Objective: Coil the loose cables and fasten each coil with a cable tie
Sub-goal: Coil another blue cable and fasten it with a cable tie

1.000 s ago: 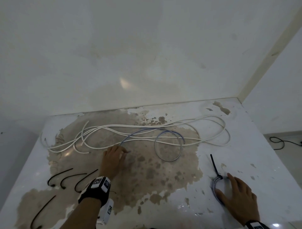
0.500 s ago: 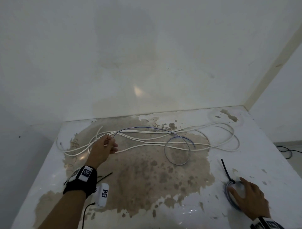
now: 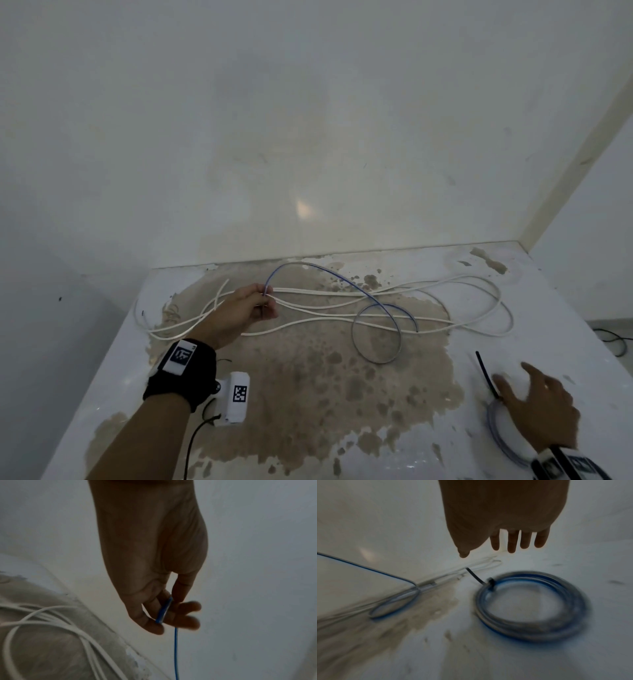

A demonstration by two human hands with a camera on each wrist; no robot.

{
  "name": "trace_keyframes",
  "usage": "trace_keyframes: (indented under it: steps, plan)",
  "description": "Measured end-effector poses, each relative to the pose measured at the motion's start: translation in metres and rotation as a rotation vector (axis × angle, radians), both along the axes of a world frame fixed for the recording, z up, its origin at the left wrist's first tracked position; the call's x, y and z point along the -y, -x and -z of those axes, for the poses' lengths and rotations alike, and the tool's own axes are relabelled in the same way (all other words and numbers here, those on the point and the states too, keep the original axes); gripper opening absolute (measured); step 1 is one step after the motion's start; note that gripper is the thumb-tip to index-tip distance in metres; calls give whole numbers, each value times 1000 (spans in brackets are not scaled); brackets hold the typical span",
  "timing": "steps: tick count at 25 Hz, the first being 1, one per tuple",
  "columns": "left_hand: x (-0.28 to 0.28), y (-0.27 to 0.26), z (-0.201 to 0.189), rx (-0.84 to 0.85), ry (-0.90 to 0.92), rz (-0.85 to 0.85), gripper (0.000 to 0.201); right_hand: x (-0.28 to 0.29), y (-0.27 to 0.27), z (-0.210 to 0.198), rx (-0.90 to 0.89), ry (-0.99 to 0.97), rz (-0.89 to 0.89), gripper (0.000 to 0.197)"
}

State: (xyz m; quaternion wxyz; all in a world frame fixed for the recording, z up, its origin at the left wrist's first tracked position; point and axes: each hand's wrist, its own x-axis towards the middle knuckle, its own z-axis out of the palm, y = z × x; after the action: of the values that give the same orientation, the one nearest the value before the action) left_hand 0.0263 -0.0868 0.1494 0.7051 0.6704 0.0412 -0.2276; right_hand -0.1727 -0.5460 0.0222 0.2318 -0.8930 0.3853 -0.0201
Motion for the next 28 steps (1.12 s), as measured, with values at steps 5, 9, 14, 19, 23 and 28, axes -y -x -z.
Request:
trace_keyframes:
  steps: [5, 9, 14, 19, 23, 28]
  plan:
    - [33, 7, -54, 37, 117, 206, 33, -76, -105, -80, 500, -139, -432, 74]
    - [47, 14, -87, 122, 213, 305, 31, -155, -178, -153, 561, -235, -902, 61]
    - [47, 0, -114, 224, 430, 33, 26, -198, -208, -167, 461, -651, -985, 14]
    - [23, -24, -134, 400, 628, -254, 26, -188, -175, -145, 354, -646, -901, 26]
    - [53, -11, -113, 428, 364, -161, 20, -196, -149, -175, 278, -614, -1069, 29]
    - [74, 12, -106, 452, -60, 129, 27, -187, -134, -217, 330, -519, -1167, 18]
